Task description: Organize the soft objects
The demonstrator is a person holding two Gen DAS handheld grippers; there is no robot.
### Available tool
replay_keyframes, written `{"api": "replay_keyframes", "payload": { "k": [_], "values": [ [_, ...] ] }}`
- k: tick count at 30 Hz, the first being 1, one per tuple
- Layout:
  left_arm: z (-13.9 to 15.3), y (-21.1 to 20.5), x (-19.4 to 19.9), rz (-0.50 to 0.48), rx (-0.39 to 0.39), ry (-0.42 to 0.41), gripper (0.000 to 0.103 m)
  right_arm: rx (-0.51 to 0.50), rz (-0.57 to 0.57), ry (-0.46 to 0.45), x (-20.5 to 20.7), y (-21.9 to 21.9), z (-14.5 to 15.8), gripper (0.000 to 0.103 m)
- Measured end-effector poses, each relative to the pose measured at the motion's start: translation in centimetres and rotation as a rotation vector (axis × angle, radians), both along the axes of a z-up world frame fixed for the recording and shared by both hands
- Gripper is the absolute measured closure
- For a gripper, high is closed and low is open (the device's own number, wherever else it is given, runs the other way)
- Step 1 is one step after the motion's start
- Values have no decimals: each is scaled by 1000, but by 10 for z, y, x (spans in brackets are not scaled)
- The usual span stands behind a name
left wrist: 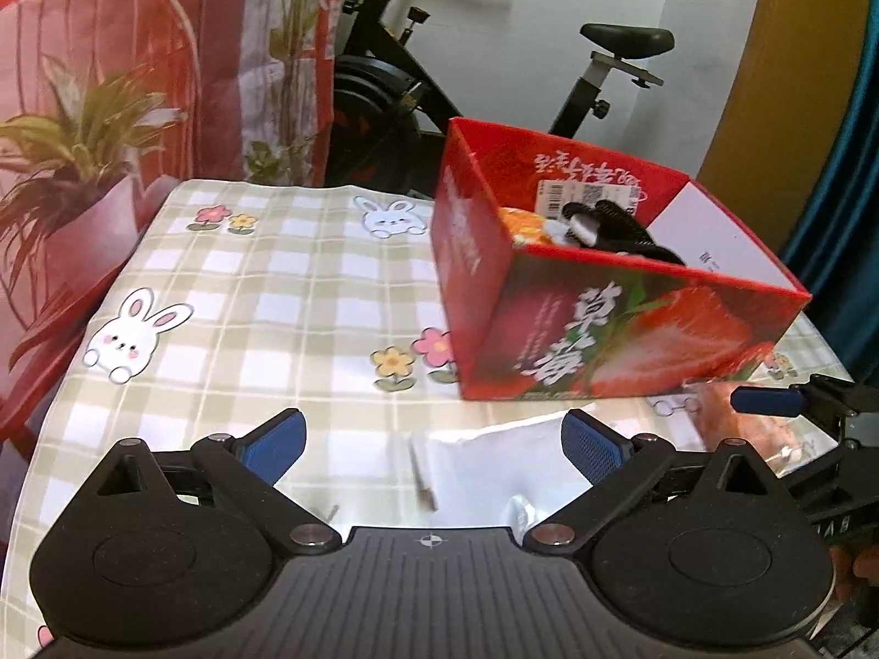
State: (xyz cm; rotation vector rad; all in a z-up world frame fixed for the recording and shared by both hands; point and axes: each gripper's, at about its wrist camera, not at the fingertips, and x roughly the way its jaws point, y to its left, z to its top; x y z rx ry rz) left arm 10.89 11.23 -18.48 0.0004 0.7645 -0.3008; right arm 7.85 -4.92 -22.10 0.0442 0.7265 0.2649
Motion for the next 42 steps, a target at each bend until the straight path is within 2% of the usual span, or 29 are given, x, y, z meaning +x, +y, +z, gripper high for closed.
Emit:
{"api": "replay_keyframes", "payload": {
  "k": [11, 19, 24, 26, 29, 31, 36, 42],
  "values": [
    [-18, 34, -12, 53, -6, -23, 3, -85, 102, 53, 7, 52, -19, 1],
    [-31, 57, -15, 88, -48, -2, 4, -85, 72, 129, 22, 59, -34, 1],
    [-35, 64, -16, 96, -86, -10, 5, -76, 47, 115, 26, 57, -31, 2],
    [-35, 63, -15, 87, -96, -15, 7, -69, 34, 90, 27, 55, -25, 9],
    [-35, 59, -12, 48, -127, -15, 16, -42, 13, 71, 32, 46, -16, 19],
    [-35, 55, -9, 26, -132, -21, 22, -10, -3, 64, 36, 37, -12, 21],
    [-35, 35, 5, -21, -129, -69, 25, 16, -25, 47, 47, 25, -8, 28],
    [-40, 15, 26, -64, -170, -99, 25, 16, -13, 15, 52, 20, -6, 33]
  ]
}}
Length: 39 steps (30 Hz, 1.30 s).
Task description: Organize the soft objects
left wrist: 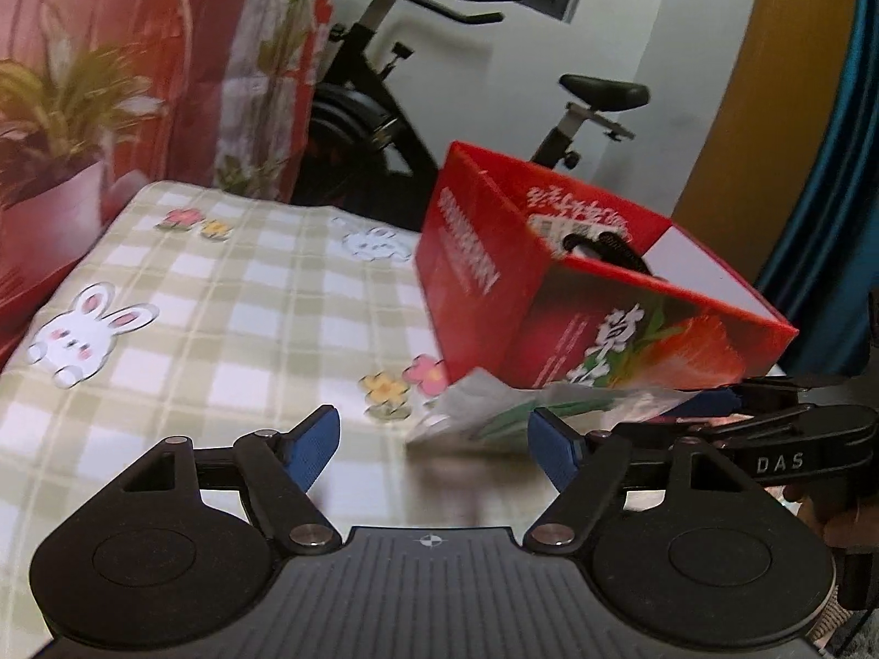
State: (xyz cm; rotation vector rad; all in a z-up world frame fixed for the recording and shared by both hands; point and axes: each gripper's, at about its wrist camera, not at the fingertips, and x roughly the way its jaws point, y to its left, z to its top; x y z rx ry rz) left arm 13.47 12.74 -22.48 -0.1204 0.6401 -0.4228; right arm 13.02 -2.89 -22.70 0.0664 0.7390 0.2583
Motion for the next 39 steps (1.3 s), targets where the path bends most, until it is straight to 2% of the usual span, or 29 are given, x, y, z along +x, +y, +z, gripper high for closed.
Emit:
{"api": "replay_keyframes", "payload": {
  "k": [3, 9, 11, 13, 16, 21, 26, 29, 39],
  "values": [
    [-1, -5, 7, -31, -36, -22, 25, -7, 11, -11, 2, 0, 0, 36],
    [-5, -15, 21, -104, -59, -44, 26, -5, 29, -9, 7, 3, -3, 38],
    [-8, -17, 26, -121, -76, -29, 33, -8, 40, -2, 8, 5, -5, 38],
    [-12, -17, 30, -134, -92, -13, 45, -8, 51, -3, 9, 8, -7, 38],
    [-16, -18, 32, -136, -94, -15, 52, -3, 67, 0, 10, 11, -8, 40],
    [-19, -16, 35, -141, -108, -6, 56, -1, 83, -1, 13, 14, -9, 51],
    [-18, -15, 33, -152, -105, 8, 61, 18, 60, -4, 13, 5, -8, 75],
    [-16, -16, 31, -152, -109, 11, 62, 51, 41, -13, 12, -4, -6, 84],
    [10, -26, 12, -169, -135, -22, 62, 111, 11, -82, -11, -27, 17, 87]
  ]
}}
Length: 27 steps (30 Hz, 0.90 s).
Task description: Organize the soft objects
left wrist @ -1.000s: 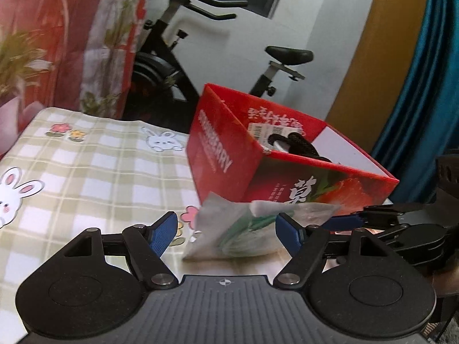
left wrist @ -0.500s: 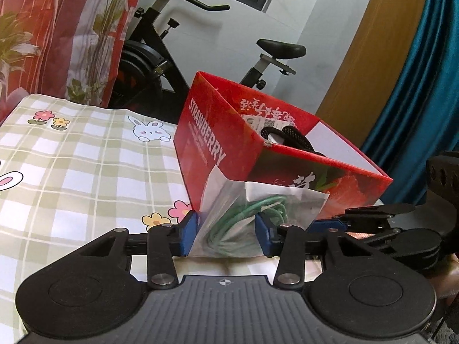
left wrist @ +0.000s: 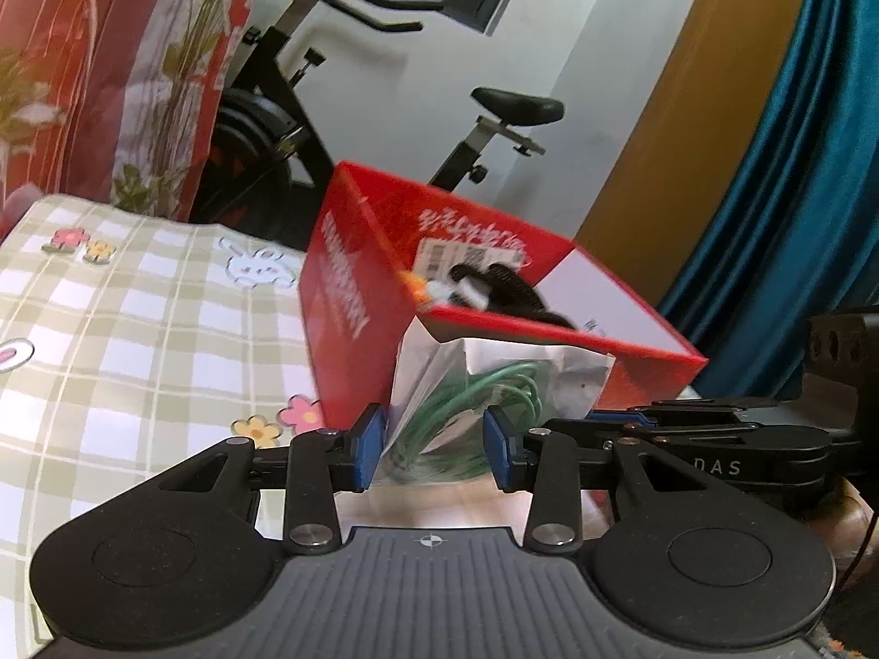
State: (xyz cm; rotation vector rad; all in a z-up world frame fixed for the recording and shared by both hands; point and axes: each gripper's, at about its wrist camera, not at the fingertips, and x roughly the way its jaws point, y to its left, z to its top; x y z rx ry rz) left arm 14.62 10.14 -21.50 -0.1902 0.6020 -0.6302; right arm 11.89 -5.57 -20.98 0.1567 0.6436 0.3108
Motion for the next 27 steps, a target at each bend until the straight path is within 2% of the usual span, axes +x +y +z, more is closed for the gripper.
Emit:
{"api": "replay_keyframes", "payload": {
  "k": [15, 27],
  "values": [
    [55, -31, -27, -3, 4, -77, 62, 61, -41, -142, -34, -34, 50, 87],
    [69, -50, -15, 4, -25, -88, 62, 71, -58, -211, -36, -61, 79, 87]
  ]
}}
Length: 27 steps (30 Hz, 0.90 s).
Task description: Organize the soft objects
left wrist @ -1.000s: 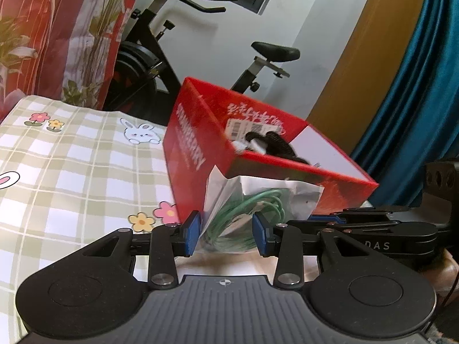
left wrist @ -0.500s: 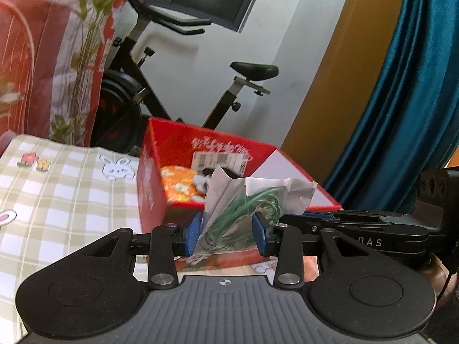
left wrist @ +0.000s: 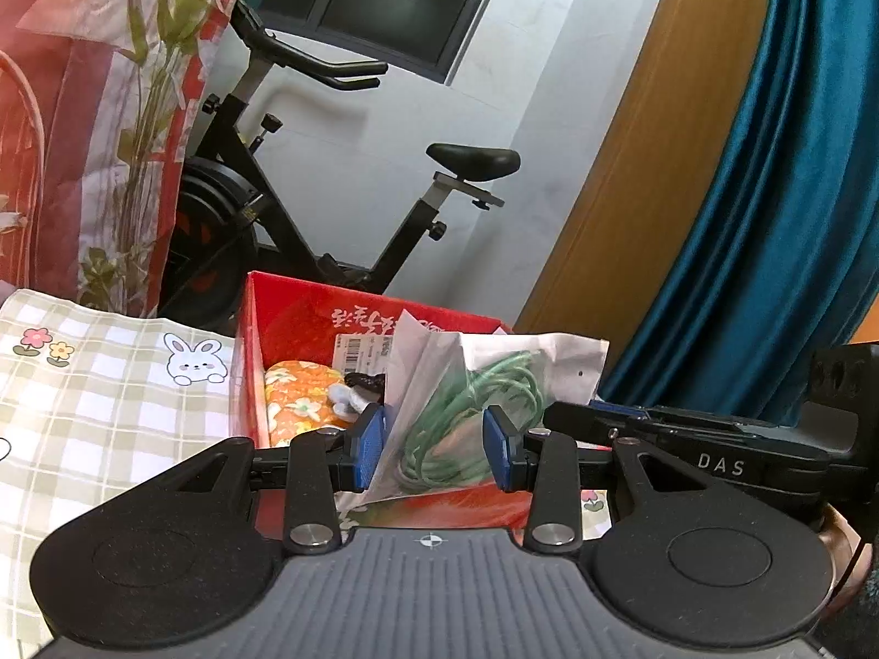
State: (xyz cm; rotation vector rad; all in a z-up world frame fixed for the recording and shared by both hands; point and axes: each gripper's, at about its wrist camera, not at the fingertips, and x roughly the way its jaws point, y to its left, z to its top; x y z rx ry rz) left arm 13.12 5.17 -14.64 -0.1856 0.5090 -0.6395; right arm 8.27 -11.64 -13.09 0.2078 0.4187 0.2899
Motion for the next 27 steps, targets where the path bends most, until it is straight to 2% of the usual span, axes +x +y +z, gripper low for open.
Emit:
{"api": "replay_keyframes", "payload": {
  "k": [13, 27],
  "values": [
    [-1, -7, 35, 16, -23, 42, 62, -18, -2, 14, 35, -14, 7, 87],
    [-14, -16, 75, 25, 5, 136, 62, 40, 9, 130, 90, -16, -16, 87]
  ]
}}
